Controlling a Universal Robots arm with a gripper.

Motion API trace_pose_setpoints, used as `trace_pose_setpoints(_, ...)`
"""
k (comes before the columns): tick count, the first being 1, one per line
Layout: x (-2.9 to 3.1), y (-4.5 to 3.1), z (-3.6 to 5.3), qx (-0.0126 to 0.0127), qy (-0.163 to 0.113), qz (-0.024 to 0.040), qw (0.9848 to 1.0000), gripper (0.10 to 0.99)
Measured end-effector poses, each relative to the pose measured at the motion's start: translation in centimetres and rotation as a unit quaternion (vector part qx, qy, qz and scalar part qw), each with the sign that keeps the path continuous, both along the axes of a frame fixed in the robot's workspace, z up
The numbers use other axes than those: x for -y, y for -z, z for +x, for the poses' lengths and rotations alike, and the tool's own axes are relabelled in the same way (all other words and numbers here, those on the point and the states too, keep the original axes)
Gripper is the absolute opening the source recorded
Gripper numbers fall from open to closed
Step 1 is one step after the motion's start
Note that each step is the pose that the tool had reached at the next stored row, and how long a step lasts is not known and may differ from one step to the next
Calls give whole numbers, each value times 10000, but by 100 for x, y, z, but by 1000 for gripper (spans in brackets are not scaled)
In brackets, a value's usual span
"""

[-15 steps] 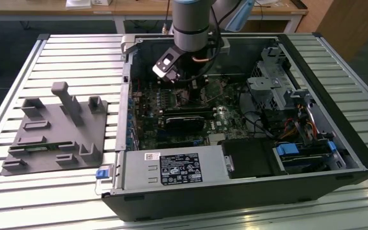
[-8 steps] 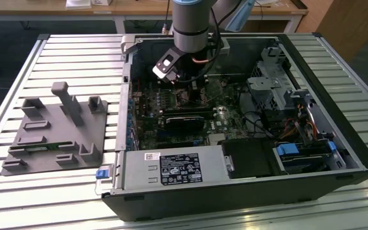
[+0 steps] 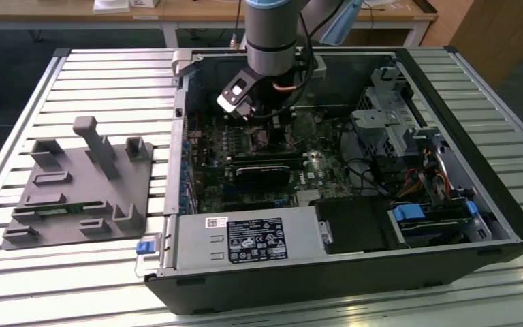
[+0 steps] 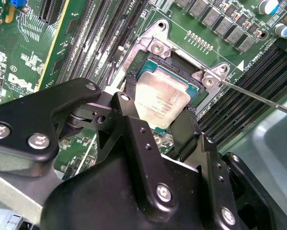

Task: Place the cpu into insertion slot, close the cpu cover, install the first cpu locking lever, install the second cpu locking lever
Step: 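Place the cpu into insertion slot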

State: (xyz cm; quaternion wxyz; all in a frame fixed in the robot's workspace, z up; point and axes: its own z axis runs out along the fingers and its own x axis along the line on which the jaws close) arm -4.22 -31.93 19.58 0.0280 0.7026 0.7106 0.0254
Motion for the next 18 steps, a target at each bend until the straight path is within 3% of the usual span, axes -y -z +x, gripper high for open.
trace_pose_setpoints(18,0,16,3,-1,0,0,10000,537)
